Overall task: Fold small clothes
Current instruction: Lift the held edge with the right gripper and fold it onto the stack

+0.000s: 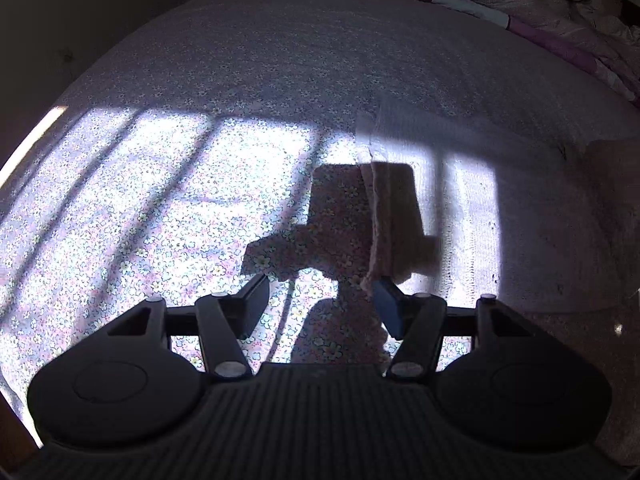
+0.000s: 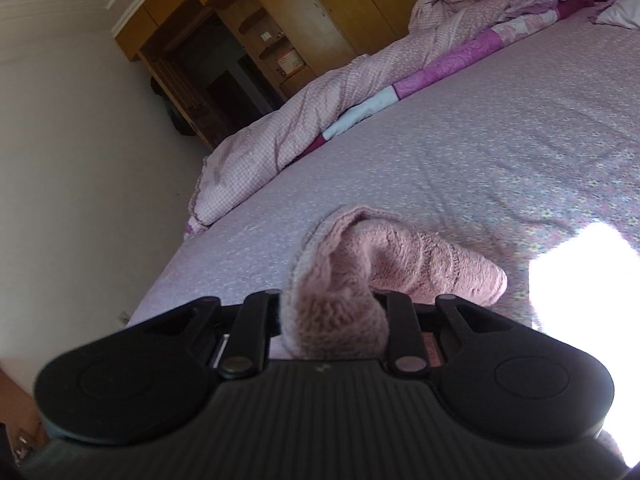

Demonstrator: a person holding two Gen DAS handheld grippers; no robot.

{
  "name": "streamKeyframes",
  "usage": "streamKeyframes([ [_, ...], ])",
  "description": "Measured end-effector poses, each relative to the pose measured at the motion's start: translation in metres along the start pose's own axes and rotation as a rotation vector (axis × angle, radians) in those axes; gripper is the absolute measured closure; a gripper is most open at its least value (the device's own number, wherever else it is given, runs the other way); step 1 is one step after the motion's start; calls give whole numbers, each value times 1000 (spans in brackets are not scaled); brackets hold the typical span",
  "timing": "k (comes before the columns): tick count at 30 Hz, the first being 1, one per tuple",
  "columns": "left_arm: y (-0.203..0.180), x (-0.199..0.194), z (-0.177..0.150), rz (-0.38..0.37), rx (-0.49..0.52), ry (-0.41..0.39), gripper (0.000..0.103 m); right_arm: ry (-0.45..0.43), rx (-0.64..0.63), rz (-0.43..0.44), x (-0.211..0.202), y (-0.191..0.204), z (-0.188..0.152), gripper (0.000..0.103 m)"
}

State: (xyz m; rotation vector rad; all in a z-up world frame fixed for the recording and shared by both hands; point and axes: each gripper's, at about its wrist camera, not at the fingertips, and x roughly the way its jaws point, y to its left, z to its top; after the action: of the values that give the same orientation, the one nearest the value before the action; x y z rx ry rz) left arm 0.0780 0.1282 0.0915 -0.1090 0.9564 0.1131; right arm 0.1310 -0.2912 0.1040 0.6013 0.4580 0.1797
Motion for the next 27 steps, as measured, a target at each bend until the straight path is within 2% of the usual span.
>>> streamKeyframes([
  [6, 19, 5, 0, 5, -71, -1, 38, 22, -71, 75, 16, 57, -2, 79],
  [11, 30, 5, 1, -7, -106, -3, 38, 82, -153, 83, 43, 97, -31, 79],
  [16, 34, 10, -1, 2, -109, 9, 38, 196, -211, 54, 79, 113, -73, 79],
  [20, 36, 14, -4, 13, -92, 11, 38, 277, -220, 26, 94, 110, -100, 79],
  [23, 40, 18, -5, 30, -79, 6, 38, 260, -244, 21, 93, 115, -107, 79],
  [27, 51, 17, -7, 39, -107, -10, 38, 165, -312, 18, 79, 141, -97, 79],
])
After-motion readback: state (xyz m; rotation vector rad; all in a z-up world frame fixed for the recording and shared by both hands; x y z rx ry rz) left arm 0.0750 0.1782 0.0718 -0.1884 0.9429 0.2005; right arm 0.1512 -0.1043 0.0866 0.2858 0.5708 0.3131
